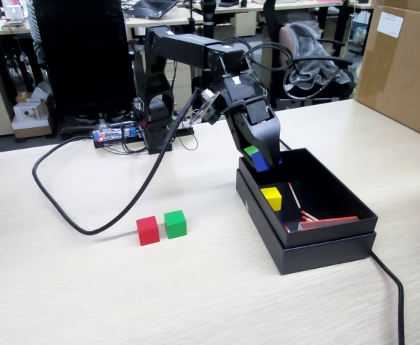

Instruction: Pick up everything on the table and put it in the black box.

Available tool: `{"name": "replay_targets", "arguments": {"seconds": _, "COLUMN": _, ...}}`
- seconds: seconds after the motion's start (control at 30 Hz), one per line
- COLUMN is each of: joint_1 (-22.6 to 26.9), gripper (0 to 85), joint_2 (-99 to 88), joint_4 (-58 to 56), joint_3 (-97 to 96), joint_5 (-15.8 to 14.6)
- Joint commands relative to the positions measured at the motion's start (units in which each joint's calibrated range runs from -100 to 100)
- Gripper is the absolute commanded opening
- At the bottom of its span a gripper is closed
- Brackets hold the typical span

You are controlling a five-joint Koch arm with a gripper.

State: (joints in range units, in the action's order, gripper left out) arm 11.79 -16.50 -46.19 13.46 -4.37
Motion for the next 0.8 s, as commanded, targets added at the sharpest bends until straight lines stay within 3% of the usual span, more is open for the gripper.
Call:
{"name": "replay_targets", "arguments": {"seconds": 0.0, "joint_1": 0.7, "gripper": 0.9, "joint_2": 1.9, "joint_4": -0.5, "joint_3": 7.6, "joint_5": 0.1}}
{"name": "replay_targets", "arguments": {"seconds": 0.5, "joint_1": 2.0, "gripper": 1.2, "joint_2": 19.2, "joint_4": -0.6, "joint_3": 9.2, "joint_5": 0.4}}
{"name": "replay_targets", "arguments": {"seconds": 0.63, "joint_1": 2.1, "gripper": 27.7, "joint_2": 19.2, "joint_4": -2.9, "joint_3": 7.8, "joint_5": 0.8}}
{"name": "replay_targets", "arguments": {"seconds": 0.7, "joint_1": 2.2, "gripper": 35.2, "joint_2": 18.7, "joint_4": -3.5, "joint_3": 7.8, "joint_5": 0.8}}
{"name": "replay_targets", "arguments": {"seconds": 0.77, "joint_1": 2.1, "gripper": 37.6, "joint_2": 17.5, "joint_4": -3.5, "joint_3": 7.6, "joint_5": 0.8}}
